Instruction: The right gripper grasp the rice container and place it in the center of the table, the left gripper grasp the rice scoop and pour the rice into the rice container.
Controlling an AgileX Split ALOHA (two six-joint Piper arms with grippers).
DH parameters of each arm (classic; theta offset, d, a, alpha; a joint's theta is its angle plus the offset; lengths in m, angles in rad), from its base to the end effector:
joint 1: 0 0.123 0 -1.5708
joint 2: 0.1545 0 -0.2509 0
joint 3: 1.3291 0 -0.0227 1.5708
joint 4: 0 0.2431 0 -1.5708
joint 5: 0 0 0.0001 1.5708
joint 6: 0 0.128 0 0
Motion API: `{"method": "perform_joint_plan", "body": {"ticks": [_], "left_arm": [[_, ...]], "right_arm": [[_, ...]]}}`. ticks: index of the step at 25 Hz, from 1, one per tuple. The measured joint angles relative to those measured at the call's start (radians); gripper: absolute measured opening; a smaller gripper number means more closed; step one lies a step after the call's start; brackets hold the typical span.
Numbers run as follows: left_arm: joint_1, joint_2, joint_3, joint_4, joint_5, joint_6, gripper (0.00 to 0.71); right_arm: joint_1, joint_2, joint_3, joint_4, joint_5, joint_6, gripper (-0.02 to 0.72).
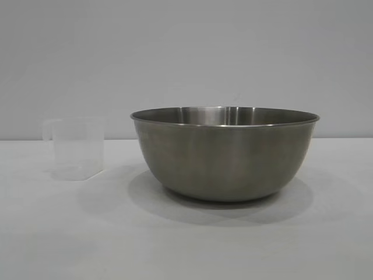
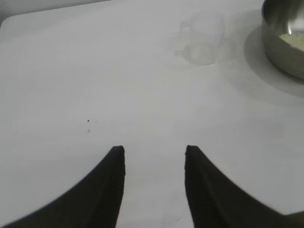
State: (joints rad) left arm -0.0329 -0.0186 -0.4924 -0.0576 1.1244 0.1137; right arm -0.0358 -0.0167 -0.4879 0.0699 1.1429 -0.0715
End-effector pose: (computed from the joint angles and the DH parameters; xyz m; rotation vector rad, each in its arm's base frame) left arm 0.0498 -0.0083 0.2484 0.1587 2.0896 -0.0207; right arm 0.0497 0.0064 0.2450 -0.0448 2.1193 0.0209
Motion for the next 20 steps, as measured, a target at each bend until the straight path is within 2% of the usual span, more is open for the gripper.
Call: {"method": "perform_joint_plan", "body": {"ticks": [5, 12, 20], "left_arm": [[0.0, 0.0, 0.0, 0.0, 0.0, 0.0, 0.255], [0.072, 0.0, 0.0, 0.0, 0.0, 0.0, 0.255], [0.077, 0.0, 0.0, 0.0, 0.0, 0.0, 0.255]], "right_arm": [[0.0, 0.0, 0.0, 0.0, 0.0, 0.0, 0.232], [0.0, 0.0, 0.0, 0.0, 0.0, 0.0, 0.232], [0.0, 0.0, 0.0, 0.0, 0.0, 0.0, 0.232]]}}
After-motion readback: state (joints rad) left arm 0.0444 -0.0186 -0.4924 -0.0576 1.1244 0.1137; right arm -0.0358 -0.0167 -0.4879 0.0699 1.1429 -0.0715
